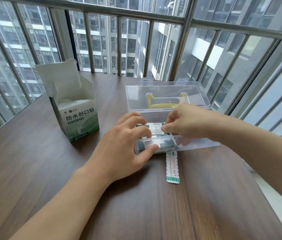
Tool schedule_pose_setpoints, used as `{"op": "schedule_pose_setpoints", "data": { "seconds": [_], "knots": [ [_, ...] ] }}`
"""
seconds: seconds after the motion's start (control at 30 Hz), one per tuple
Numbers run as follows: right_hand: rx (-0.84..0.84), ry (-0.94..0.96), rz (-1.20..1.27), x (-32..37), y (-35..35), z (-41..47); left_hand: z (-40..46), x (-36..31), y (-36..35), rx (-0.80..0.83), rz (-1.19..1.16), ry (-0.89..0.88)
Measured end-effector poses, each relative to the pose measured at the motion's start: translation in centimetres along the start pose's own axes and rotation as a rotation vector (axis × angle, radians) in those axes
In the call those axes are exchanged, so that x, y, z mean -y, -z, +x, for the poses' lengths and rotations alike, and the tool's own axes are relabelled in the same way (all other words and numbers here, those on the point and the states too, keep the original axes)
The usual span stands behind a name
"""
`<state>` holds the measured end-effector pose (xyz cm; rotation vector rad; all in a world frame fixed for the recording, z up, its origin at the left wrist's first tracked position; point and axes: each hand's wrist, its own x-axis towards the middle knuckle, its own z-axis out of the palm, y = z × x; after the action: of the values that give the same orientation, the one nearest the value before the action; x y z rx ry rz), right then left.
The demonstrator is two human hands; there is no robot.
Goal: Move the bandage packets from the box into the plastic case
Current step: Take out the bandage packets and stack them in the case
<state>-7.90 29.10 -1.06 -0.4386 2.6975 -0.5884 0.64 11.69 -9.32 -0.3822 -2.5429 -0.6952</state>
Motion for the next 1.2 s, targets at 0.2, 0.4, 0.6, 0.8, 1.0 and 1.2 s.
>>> {"op": "schedule_pose_setpoints", "data": {
  "seconds": [0.2,0.4,0.6,0.8,1.0,1.2],
  "knots": [
    [0.147,0.000,0.065,-0.5,0.9,0.6,0.0,0.1,0.0,-0.015,0.009,-0.006],
    [0.173,-0.002,0.064,-0.5,1.3,0.7,0.1,0.1,-0.1,-0.018,0.027,-0.004],
    [-0.150,0.299,-0.181,0.1,3.9,-4.8,0.1,0.0,0.1,-0.025,0.007,-0.033],
    [0.163,0.348,-0.272,-3.5,-2.2,-7.7,0.2,-0.5,0.2,-0.032,-0.019,-0.079],
    [0.124,0.318,-0.318,-5.0,-2.6,-7.3,0.1,-0.5,0.1,-0.075,-0.030,-0.110],
    [0.261,0.350,-0.383,-6.0,-1.3,-8.1,0.1,-0.4,0.1,-0.080,-0.027,-0.109]
  ]
}}
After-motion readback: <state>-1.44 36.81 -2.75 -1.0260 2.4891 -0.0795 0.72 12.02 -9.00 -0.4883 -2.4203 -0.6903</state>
